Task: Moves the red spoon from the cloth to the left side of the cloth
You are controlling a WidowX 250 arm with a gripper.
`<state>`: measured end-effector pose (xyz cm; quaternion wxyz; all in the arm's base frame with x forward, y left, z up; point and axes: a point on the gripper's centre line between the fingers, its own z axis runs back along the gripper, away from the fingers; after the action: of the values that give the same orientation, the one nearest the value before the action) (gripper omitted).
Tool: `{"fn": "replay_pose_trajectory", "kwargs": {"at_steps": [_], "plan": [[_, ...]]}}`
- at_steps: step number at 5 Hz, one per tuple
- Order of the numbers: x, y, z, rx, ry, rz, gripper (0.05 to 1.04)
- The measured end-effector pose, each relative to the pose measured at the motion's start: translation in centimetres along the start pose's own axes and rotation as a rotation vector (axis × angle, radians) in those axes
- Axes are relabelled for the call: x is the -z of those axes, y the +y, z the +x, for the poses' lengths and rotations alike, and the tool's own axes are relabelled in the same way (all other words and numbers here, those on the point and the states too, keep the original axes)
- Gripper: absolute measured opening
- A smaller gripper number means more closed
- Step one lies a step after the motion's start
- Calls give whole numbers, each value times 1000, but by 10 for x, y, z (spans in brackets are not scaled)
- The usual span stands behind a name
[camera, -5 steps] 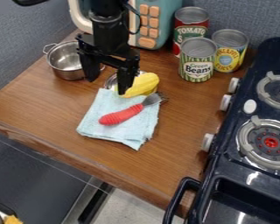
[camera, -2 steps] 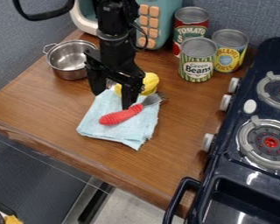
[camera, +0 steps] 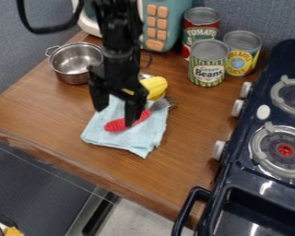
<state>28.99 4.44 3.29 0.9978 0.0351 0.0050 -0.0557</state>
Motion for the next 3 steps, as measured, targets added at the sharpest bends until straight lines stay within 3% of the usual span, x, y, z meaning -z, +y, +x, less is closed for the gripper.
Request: {"fn": "replay_pose_trajectory", "kwargs": {"at_steps": [1,2,3], "plan": [[17,3,-4,-19,50,19,999],[22,-3,-7,-16,58,24,999],[23,-3,-6,-24,49,27,938]]}}
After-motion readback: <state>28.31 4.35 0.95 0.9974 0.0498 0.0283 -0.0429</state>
